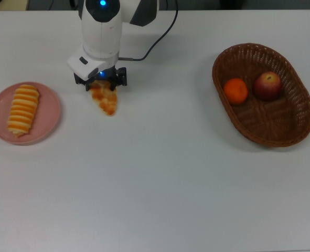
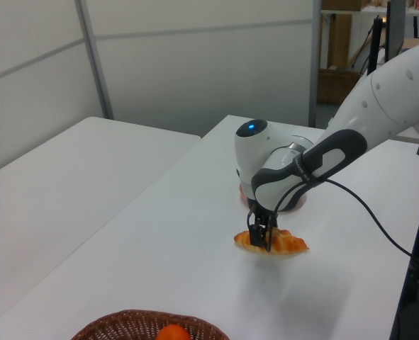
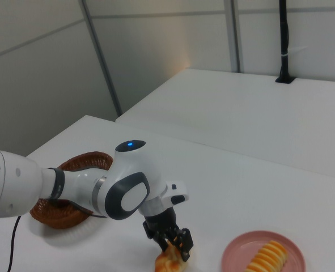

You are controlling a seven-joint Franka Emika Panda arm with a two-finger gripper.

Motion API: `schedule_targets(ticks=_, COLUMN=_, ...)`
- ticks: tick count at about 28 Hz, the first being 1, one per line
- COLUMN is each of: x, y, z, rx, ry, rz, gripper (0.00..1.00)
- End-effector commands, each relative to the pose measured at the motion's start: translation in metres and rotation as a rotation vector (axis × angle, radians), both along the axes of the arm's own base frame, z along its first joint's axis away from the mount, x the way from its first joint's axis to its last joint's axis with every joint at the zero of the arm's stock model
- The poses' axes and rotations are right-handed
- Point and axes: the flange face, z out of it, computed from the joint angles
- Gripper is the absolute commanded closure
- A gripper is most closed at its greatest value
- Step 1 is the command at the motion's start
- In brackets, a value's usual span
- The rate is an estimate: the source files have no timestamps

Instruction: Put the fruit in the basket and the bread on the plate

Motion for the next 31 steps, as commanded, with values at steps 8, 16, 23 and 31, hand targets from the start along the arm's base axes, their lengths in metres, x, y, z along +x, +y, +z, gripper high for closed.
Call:
schedule_targets(ticks=8, x=0.027, y=-0.025, z=0.043, rx=0.043, ry=-0.105, rz=-0.150, gripper=1.00)
schedule_targets(ticks=16, x=0.052, y=-0.114, z=0.134, rx=0.144, ry=-0.203, rz=-0.298, gripper=1.00)
schedule_targets(ticks=23, x=0.058, y=-0.149, z=0.132, rx=0.127, ry=-0.208, rz=-0.284, gripper=1.00)
schedule_targets(ticks=31, x=0.033, y=-0.105, z=0.115, rx=0.164, ry=-0.127, rz=-0.179, gripper=0.00)
